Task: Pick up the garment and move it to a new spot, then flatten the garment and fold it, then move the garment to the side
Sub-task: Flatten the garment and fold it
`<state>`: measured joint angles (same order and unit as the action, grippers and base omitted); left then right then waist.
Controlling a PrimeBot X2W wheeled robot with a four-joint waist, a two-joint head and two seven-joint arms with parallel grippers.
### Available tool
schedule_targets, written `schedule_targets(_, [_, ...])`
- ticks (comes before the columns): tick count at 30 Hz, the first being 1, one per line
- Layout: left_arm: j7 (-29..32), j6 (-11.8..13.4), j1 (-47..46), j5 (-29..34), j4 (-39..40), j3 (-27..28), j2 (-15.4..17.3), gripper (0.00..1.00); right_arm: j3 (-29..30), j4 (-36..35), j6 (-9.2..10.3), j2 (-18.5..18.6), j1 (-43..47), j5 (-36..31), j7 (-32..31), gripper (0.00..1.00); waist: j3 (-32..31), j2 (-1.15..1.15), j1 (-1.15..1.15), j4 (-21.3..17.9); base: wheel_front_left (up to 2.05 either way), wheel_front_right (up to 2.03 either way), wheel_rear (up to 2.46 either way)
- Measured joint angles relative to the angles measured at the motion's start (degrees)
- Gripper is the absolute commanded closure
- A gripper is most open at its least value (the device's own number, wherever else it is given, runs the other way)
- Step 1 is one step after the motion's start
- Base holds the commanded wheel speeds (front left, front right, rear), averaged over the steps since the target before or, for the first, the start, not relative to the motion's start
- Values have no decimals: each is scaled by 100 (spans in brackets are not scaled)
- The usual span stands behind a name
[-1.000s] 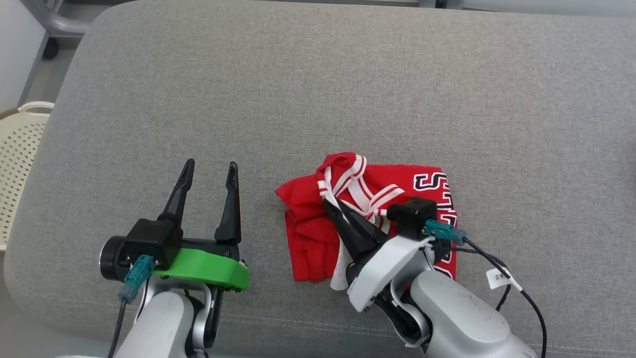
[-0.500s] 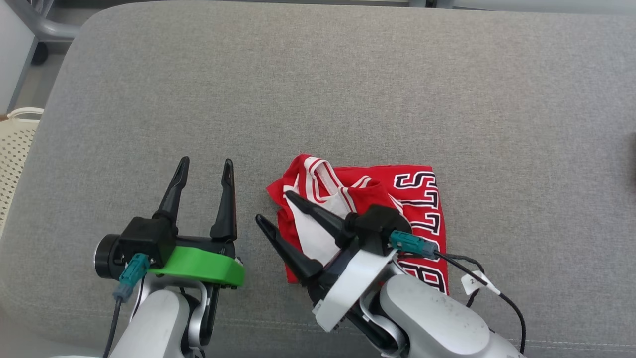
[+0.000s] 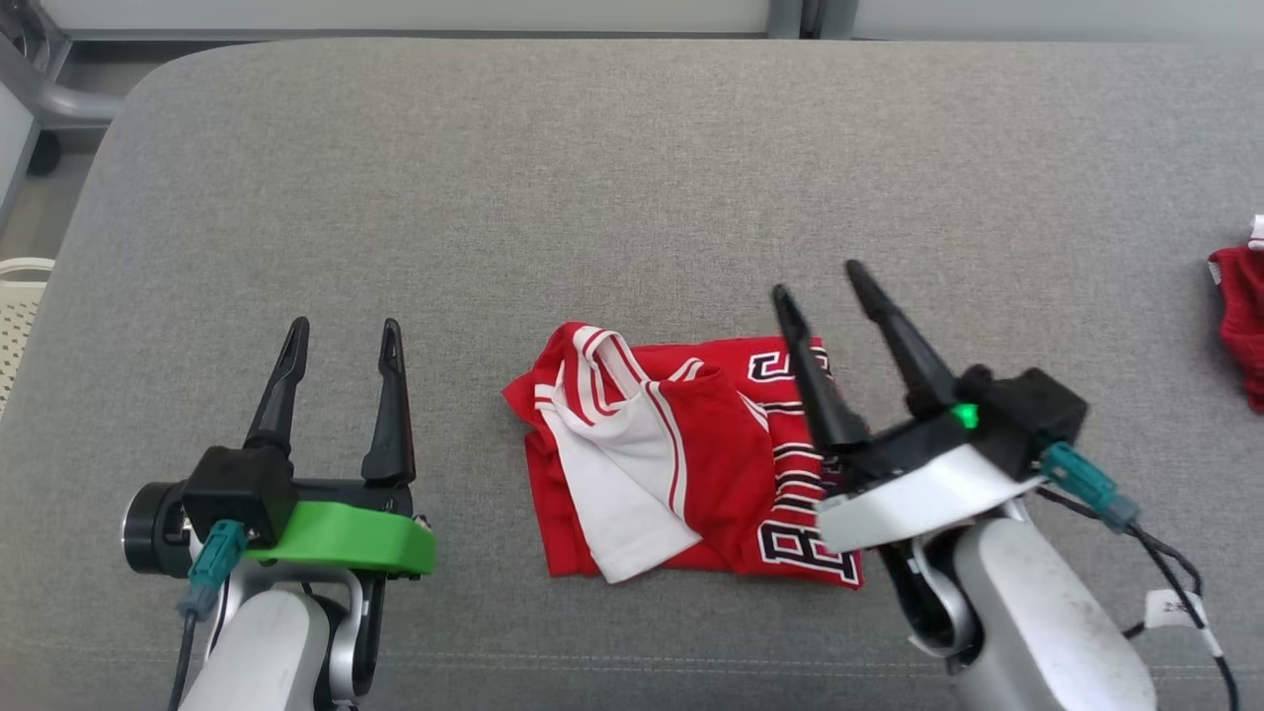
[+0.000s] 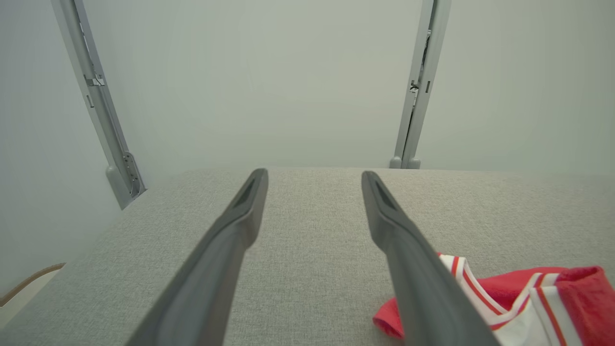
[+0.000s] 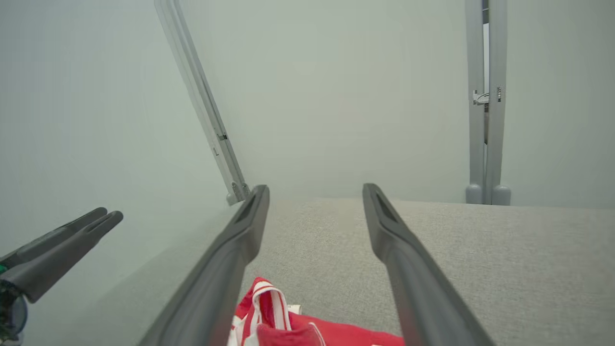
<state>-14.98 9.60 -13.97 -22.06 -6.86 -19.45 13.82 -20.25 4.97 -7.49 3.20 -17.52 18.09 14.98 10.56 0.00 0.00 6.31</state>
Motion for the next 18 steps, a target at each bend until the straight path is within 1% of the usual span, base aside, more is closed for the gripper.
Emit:
schedule_targets(4, [0, 45, 134, 10, 68, 31, 99, 0, 857, -156, 0, 103, 382, -193, 0, 0, -86, 0, 0, -92, 0, 0, 0])
schedule_targets(9, [4, 73, 322, 44, 102, 35, 222, 0, 1607, -170, 0, 237, 810, -404, 0, 0, -229, 0, 0, -217, 0, 0, 0])
schedule_targets(13, [42, 118, 471, 73, 140, 30, 330, 0, 1869, -65, 0, 343, 1098, -468, 0, 0, -358, 0, 0, -322, 0, 0, 0])
schedule_targets(18, [80, 158, 695, 86, 152, 30, 402, 0, 1949, 47, 0, 413, 1378, -481, -35, 0, -530, 0, 0, -442, 0, 0, 0])
